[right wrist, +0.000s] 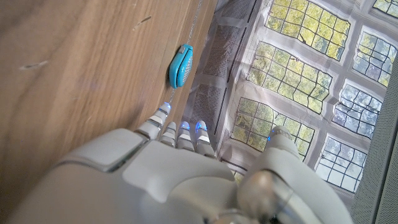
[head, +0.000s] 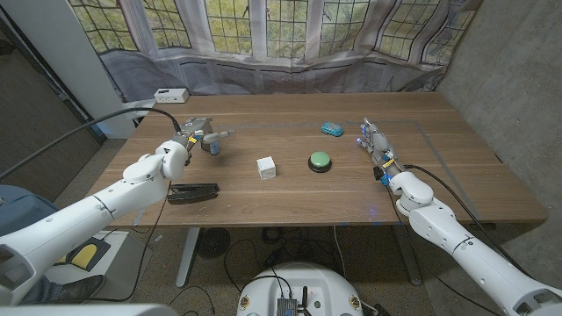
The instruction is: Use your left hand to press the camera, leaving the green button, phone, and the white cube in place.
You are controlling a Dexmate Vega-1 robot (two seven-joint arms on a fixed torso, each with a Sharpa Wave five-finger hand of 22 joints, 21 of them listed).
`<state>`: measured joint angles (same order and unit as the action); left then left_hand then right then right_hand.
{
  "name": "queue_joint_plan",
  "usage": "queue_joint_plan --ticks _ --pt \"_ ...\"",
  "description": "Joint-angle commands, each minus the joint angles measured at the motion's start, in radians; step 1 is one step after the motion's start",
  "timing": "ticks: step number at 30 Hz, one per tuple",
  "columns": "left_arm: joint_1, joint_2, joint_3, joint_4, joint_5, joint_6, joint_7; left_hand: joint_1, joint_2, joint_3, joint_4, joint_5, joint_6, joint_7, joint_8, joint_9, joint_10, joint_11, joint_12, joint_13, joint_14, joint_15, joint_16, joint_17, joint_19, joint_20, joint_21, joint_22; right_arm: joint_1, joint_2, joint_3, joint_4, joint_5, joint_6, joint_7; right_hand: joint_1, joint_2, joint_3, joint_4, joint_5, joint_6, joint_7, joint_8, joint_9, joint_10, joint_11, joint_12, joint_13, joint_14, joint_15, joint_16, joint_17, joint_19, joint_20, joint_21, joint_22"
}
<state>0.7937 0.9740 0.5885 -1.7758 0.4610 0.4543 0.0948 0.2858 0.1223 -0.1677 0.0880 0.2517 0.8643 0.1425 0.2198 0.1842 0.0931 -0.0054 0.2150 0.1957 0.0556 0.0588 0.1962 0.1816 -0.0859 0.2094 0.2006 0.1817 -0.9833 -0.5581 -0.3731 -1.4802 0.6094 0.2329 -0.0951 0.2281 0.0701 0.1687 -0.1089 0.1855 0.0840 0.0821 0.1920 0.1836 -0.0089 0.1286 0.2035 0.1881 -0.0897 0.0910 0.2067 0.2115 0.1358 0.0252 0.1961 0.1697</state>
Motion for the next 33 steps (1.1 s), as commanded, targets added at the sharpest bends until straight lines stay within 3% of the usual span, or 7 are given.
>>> queue_joint_plan --ticks 1,23,33 --pt "-0.003 -0.004 0.005 0.014 -0.007 -0.007 0.003 0.016 0.001 0.0 -0.002 -0.002 0.009 0.0 -0.005 0.003 0.003 -0.001 0.005 0.003 0.006 0.0 0.0 0.001 0.01 0.002 0.003 0.002 -0.001 -0.001 -0.001 -0.003 -0.003 -0.001 -0.004 -0.002 0.006 0.005 0.001 0.001 0.007 -0.001 0.0 0.003 0.001 -0.003 -0.002 0.004 0.003 0.005 -0.001 0.002 0.002 0.006 -0.001 0.004" --pt "-0.001 -0.01 0.002 0.027 -0.028 -0.024 0.016 0.024 0.003 0.002 -0.004 -0.005 0.009 -0.007 -0.008 0.004 0.004 -0.003 0.005 0.003 0.009 0.005 -0.001 0.002 0.008 0.002 0.002 0.002 0.005 0.004 -0.003 0.006 -0.002 -0.001 -0.001 -0.002 0.006 0.006 0.0 0.001 0.008 -0.001 0.0 0.003 0.002 -0.003 -0.002 0.004 0.003 0.006 -0.001 0.002 0.002 0.006 -0.001 0.004" --pt "0.008 -0.012 -0.001 0.031 -0.043 -0.023 0.021 0.028 0.004 0.003 -0.004 -0.008 0.032 0.006 -0.002 0.004 0.008 -0.004 0.006 0.003 0.008 0.004 -0.002 0.002 0.007 0.003 0.001 0.003 0.013 0.01 -0.006 0.014 -0.004 0.002 0.0 -0.003 0.006 0.006 0.0 0.001 0.009 -0.003 0.001 0.003 0.003 -0.003 -0.002 0.004 0.002 0.006 -0.002 0.002 -0.001 0.012 -0.002 0.004"
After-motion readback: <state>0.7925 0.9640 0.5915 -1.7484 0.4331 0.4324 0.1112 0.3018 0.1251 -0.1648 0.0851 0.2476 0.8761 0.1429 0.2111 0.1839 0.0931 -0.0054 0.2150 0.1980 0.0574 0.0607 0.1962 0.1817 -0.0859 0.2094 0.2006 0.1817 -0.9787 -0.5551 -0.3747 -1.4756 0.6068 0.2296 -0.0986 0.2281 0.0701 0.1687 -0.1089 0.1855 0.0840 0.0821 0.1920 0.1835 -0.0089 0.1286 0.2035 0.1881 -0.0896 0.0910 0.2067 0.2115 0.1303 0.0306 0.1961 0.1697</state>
